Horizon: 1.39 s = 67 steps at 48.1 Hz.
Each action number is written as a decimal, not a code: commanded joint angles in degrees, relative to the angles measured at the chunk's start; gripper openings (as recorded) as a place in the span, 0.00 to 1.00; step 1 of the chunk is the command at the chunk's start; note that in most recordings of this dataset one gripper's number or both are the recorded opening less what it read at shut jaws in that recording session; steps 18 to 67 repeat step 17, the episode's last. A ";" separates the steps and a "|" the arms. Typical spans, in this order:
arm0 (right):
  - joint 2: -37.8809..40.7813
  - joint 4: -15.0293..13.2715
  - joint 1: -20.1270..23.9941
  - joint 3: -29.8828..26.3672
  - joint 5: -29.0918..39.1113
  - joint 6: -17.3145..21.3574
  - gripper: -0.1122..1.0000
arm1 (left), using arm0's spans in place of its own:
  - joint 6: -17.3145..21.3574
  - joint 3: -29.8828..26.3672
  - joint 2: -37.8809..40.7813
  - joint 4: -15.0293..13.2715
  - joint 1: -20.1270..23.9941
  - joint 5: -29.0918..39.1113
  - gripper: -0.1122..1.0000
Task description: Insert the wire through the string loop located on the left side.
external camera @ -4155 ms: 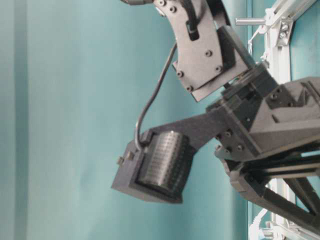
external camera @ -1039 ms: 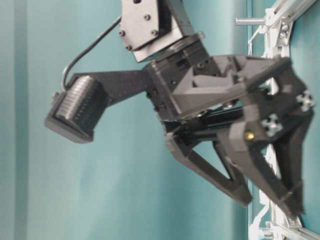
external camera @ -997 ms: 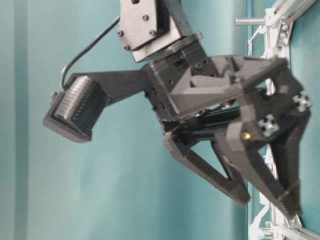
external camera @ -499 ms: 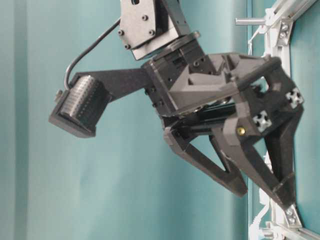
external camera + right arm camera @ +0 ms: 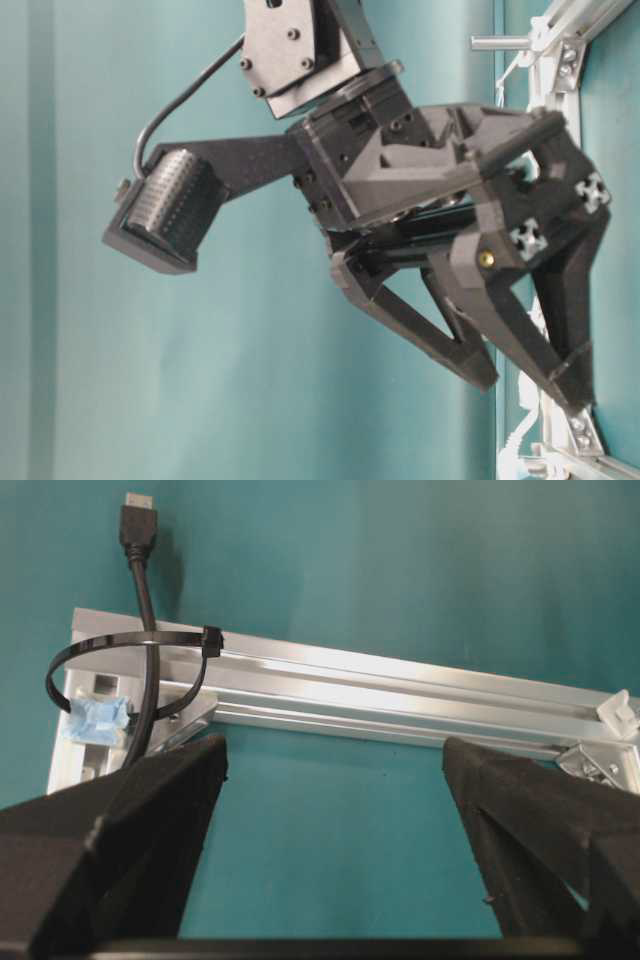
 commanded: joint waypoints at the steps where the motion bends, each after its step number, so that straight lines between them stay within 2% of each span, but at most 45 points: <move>1: -2.46 -0.09 -0.26 -0.53 -0.62 0.00 0.96 | 0.44 -0.53 0.18 0.18 0.35 -0.09 0.85; 12: -2.46 -0.09 -0.44 -0.35 -0.62 -0.09 0.96 | 0.44 -0.44 0.18 0.18 0.44 -0.18 0.85; 17: -2.55 -0.09 -0.35 -0.09 -0.97 -0.09 0.95 | 0.44 -0.44 0.18 0.18 0.44 -0.26 0.80; 67: -2.55 -0.09 -0.35 -0.09 -0.97 -0.09 0.95 | 0.44 -0.44 0.18 0.18 0.44 -0.26 0.80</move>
